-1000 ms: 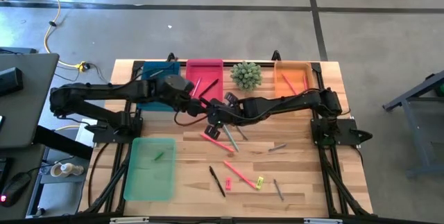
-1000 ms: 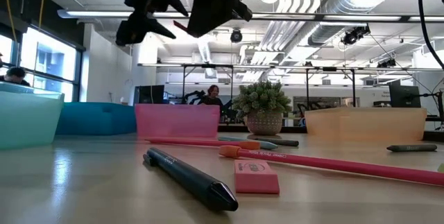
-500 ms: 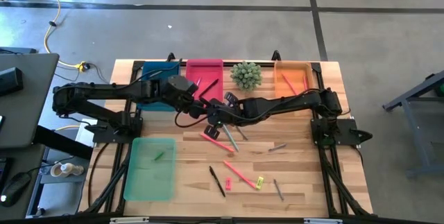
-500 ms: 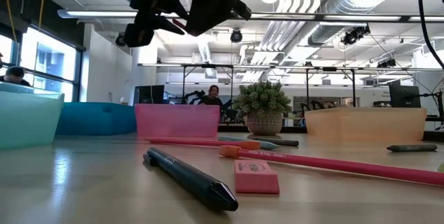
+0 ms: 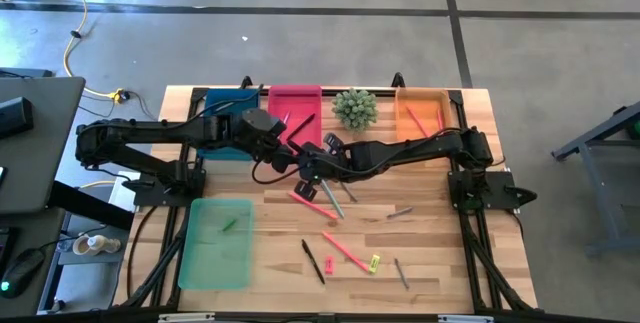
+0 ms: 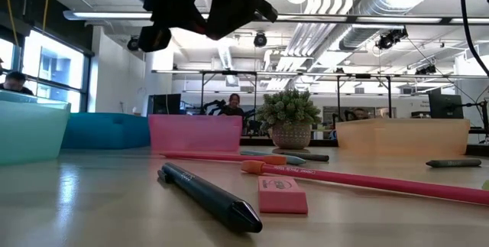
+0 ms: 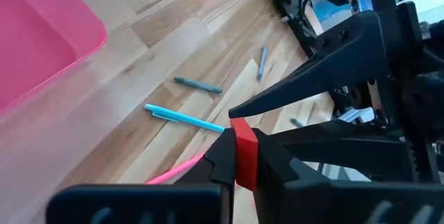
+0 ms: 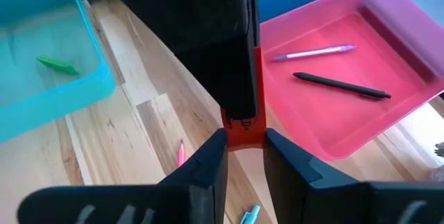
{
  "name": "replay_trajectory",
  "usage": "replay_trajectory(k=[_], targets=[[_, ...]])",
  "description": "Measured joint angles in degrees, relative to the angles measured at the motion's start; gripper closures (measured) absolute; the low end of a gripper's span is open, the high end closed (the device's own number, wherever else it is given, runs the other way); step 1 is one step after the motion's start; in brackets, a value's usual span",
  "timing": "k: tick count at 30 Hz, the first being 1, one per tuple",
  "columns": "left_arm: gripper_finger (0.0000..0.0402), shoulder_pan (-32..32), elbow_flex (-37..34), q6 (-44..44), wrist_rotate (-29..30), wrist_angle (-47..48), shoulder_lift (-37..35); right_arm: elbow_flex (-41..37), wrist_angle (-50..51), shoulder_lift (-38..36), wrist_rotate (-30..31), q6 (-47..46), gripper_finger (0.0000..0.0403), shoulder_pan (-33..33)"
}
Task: Sort crayons/erasers/pens/pencils in bins
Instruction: Put the red eraser into the green bin
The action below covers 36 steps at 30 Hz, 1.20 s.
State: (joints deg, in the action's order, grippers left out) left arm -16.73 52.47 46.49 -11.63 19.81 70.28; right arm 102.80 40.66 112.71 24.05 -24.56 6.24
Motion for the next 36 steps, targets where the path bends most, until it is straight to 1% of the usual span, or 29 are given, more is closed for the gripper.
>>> replay_trajectory(k=[4, 10, 14, 17, 22, 25, 30, 36], targets=[[0.0395, 0.0, 0.0, -0.75, 0.14, 0.0, 0.0, -0.02, -0.04, 0.0, -0.25, 1.0, 0.0324, -0.02], [0.0391, -0.16, 0.02, -3.53, 0.87, 0.63, 0.0, -0.02, -0.03, 0.0, -0.35, -0.92, 0.0271, -0.02], [0.0391, -0.92, 0.0, -5.22, 3.14, 4.21, -0.26, 0.64, 1.73, -0.12, -0.74, -1.09, 0.0235, -0.02], [0.0391, -1.44, 0.0, -6.24, 3.6, 7.92, -0.34, 3.01, 3.96, -0.26, -0.02, -1.09, 0.022, -0.02], [0.0391, -0.84, 0.0, -7.71, 3.91, 12.46, -1.68, 8.17, 11.32, -0.42, 3.72, -0.92, 0.0219, -0.23], [0.0391, -0.1, 0.0, -7.75, 5.47, 14.44, -3.32, 11.27, 15.13, -0.42, 5.99, 0.61, 0.0219, -0.31], [0.0391, 1.03, 0.0, -6.6, 7.93, 19.63, -6.21, 14.7, 17.06, -0.44, 8.46, 5.0, 0.0219, -0.42], [0.0391, 4.34, 0.0, -3.75, 9.2, 27.4, -9.69, 16.36, 17.35, -0.44, 8.78, 9.18, 0.0219, -1.78]])
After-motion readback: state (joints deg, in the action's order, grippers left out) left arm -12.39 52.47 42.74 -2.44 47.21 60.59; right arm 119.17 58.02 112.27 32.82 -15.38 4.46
